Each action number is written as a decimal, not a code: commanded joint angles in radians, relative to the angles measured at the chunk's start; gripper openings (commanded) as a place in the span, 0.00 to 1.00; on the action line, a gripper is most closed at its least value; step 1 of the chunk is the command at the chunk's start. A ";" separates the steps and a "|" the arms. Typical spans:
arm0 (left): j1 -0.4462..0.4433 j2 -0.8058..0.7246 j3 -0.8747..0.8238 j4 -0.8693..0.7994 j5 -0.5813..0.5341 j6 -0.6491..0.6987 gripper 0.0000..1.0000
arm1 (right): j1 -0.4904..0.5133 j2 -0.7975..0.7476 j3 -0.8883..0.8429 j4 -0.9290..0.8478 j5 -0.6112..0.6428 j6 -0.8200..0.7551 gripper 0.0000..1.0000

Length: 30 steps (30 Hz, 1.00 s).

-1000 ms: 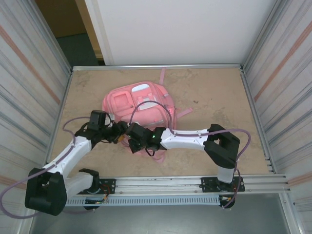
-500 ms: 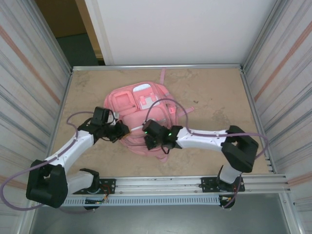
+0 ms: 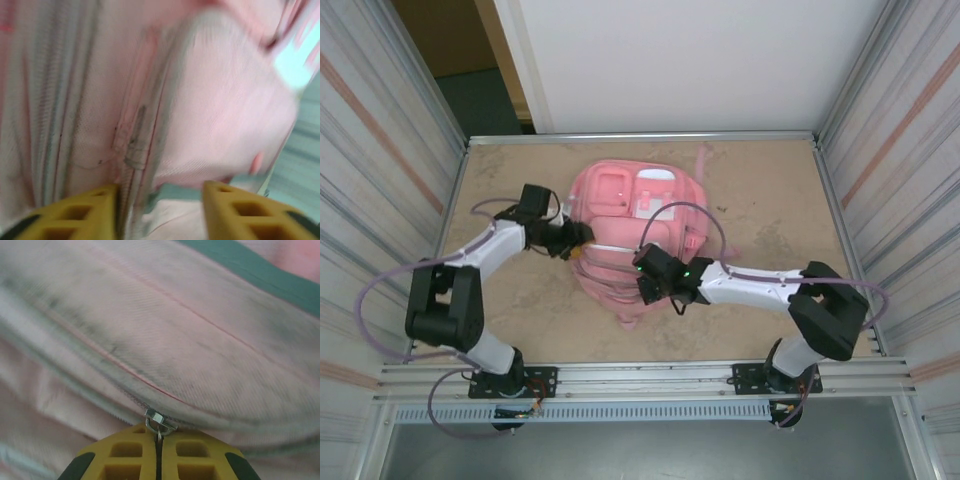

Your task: Pack the student bag

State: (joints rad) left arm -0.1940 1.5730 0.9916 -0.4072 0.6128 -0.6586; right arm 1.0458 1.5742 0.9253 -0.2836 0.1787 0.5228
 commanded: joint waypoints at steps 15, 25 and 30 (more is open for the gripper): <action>-0.106 -0.307 -0.286 0.149 -0.117 -0.220 0.63 | 0.142 0.239 0.310 0.057 -0.152 0.017 0.00; -0.110 -0.250 -0.207 0.093 -0.170 -0.123 0.00 | 0.117 0.145 0.186 -0.031 -0.084 -0.016 0.00; -0.071 -0.246 -0.186 0.050 -0.130 -0.063 0.00 | 0.024 0.026 0.037 -0.088 -0.031 -0.049 0.00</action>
State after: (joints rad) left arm -0.3096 1.3369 0.7597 -0.3553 0.5098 -0.8078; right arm 1.1278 1.6779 1.0500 -0.2070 0.1089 0.5205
